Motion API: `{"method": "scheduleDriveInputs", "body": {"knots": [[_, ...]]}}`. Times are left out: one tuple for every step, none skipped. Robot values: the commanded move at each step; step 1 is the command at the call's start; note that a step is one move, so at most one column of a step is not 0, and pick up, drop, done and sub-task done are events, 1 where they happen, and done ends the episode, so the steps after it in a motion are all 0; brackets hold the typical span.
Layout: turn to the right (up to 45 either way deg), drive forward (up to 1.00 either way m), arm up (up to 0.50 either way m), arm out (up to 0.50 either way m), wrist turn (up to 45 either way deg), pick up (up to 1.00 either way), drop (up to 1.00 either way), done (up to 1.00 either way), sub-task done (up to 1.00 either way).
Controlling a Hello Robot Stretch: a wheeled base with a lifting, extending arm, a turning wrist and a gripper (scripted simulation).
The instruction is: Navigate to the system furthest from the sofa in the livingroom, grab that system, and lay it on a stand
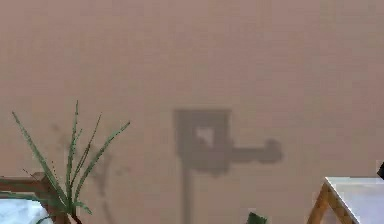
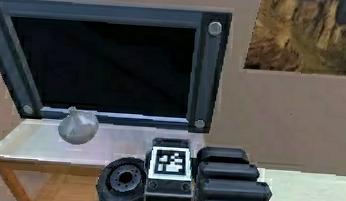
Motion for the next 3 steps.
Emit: {"method": "scheduleDriveInputs", "body": {"knots": [[45.0, 0.00, 0.00, 0.00, 0.0, 0.00, 0.00, 0.00, 0.00], [27.0, 0.00, 0.00, 0.00, 0.0, 0.00, 0.00, 0.00, 0.00], [-45.0, 0.00, 0.00, 0.00, 0.0, 0.00, 0.00, 0.00, 0.00]]}}
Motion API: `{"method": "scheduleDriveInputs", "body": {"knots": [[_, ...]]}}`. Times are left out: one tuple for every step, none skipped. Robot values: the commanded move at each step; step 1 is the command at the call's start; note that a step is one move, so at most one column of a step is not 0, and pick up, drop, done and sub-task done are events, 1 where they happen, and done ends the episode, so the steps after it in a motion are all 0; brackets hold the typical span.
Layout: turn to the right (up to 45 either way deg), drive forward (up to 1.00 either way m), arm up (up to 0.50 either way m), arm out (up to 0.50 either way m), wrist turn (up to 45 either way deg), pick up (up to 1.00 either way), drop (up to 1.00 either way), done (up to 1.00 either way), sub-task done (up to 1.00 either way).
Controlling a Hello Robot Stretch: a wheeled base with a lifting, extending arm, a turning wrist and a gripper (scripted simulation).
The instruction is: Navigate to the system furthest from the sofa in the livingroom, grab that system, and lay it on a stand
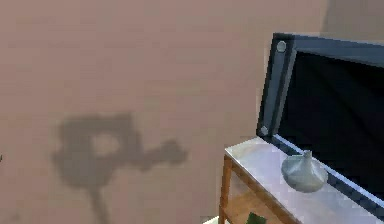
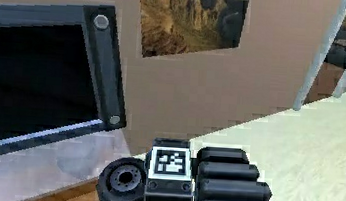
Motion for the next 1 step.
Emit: {"method": "scheduleDriveInputs", "body": {"knots": [[-15.0, 0.00, 0.00, 0.00, 0.0, 0.00, 0.00, 0.00, 0.00]]}}
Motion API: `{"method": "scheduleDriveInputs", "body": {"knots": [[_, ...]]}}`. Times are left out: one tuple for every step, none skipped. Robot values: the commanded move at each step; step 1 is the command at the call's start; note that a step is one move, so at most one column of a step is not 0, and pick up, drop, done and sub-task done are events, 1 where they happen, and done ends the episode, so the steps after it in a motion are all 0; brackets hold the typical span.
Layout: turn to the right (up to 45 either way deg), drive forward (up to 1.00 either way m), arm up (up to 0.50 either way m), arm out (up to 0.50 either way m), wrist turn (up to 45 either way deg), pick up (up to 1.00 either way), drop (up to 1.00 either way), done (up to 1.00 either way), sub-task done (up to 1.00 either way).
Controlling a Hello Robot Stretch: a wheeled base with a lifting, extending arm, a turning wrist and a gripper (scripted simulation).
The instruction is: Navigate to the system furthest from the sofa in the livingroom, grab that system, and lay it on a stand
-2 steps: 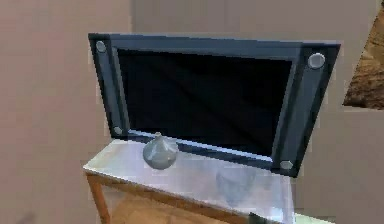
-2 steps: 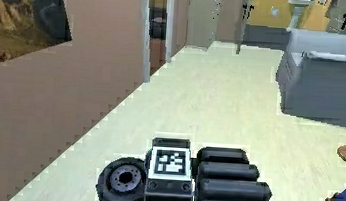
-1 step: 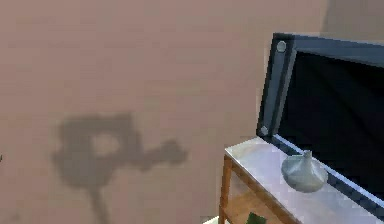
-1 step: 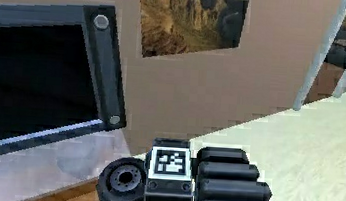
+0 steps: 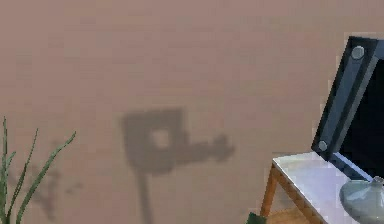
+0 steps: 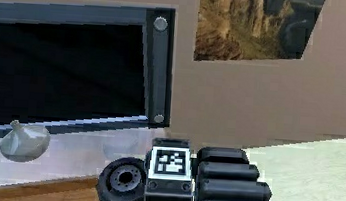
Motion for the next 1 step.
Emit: {"method": "scheduleDriveInputs", "body": {"knots": [[0.0, 0.00, 0.00, 0.48, 0.0, 0.00, 0.00, 0.00, 0.00]]}}
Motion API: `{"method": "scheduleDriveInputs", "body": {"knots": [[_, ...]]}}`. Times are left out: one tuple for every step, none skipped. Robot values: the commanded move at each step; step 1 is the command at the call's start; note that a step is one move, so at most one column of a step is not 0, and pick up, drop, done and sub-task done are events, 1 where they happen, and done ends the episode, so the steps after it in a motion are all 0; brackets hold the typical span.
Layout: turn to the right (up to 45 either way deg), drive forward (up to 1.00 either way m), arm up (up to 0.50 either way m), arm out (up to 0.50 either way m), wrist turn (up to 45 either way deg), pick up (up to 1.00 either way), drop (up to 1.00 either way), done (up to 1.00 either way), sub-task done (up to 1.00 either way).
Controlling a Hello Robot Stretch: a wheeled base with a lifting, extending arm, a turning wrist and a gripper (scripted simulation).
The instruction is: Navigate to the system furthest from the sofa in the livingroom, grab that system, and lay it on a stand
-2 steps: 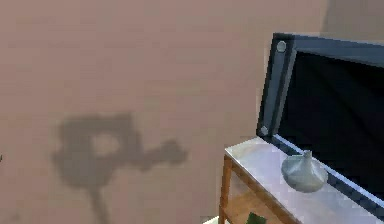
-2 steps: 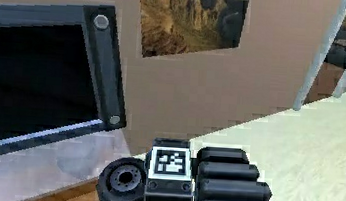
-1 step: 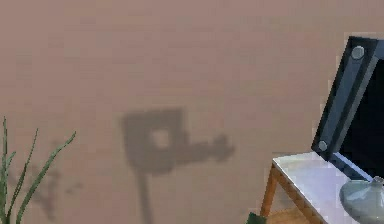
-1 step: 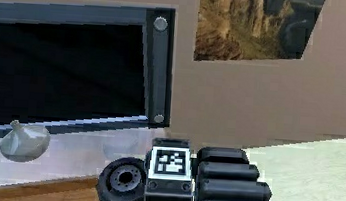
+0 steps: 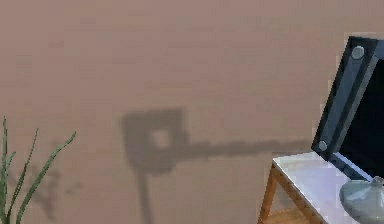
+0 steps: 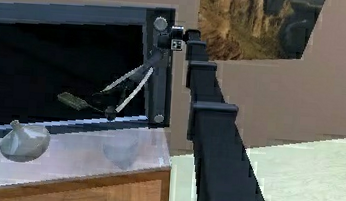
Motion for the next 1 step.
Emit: {"method": "scheduleDriveInputs", "body": {"knots": [[0.0, 0.00, 0.00, 0.00, 39.0, 0.00, 0.00, 0.00, 0.00]]}}
